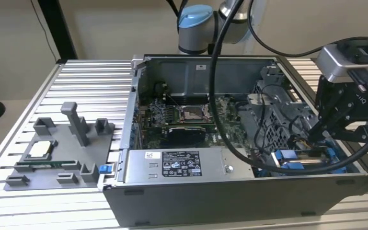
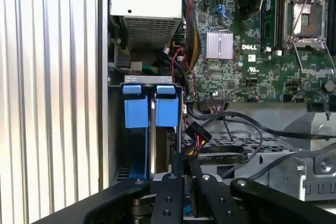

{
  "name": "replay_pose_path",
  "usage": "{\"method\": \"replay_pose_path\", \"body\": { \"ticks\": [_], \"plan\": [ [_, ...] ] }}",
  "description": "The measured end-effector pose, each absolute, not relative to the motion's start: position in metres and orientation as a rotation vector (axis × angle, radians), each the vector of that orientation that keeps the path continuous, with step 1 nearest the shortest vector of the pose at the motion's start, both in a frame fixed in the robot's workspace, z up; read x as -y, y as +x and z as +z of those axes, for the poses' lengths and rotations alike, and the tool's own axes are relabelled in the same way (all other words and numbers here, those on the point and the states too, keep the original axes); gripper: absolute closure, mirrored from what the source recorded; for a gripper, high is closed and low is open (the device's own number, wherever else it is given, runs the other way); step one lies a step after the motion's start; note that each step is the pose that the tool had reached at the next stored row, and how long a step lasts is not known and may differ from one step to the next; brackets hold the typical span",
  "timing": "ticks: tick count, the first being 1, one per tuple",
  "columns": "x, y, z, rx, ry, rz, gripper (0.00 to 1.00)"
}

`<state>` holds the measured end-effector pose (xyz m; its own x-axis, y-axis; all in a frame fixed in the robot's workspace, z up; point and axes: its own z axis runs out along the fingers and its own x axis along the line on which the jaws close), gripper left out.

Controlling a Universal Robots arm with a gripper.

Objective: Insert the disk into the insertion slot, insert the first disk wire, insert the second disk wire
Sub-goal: 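Insert the second disk wire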

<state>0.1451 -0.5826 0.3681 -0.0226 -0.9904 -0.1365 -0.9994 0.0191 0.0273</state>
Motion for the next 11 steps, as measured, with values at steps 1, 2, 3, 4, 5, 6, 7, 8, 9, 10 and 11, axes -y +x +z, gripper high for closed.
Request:
{"method": "replay_pose_path", "body": {
  "ticks": [1, 2, 3, 4, 5, 6, 7, 8, 9, 10, 11],
  "plan": [
    [0.5831, 0.1451, 0.3676, -2.183, -2.136, 0.181, 1.00],
    [0.5836, 0.1450, 0.3672, -2.183, -2.133, 0.184, 1.00],
    [0.5840, 0.1449, 0.3669, -2.183, -2.131, 0.186, 1.00],
    [0.5842, 0.1448, 0.3668, -2.184, -2.131, 0.186, 1.00],
    [0.5842, 0.1448, 0.3668, -2.184, -2.130, 0.186, 1.00],
    [0.5842, 0.1448, 0.3666, -2.185, -2.131, 0.185, 1.00],
    [0.5842, 0.1448, 0.3667, -2.187, -2.133, 0.180, 1.00],
    [0.5842, 0.1448, 0.3667, -2.191, -2.137, 0.172, 1.00],
    [0.5842, 0.1448, 0.3667, -2.195, -2.140, 0.165, 1.00],
    [0.5842, 0.1448, 0.3667, -2.196, -2.141, 0.164, 1.00],
    [0.5842, 0.1448, 0.3666, -2.196, -2.141, 0.164, 1.00]
  ]
}}
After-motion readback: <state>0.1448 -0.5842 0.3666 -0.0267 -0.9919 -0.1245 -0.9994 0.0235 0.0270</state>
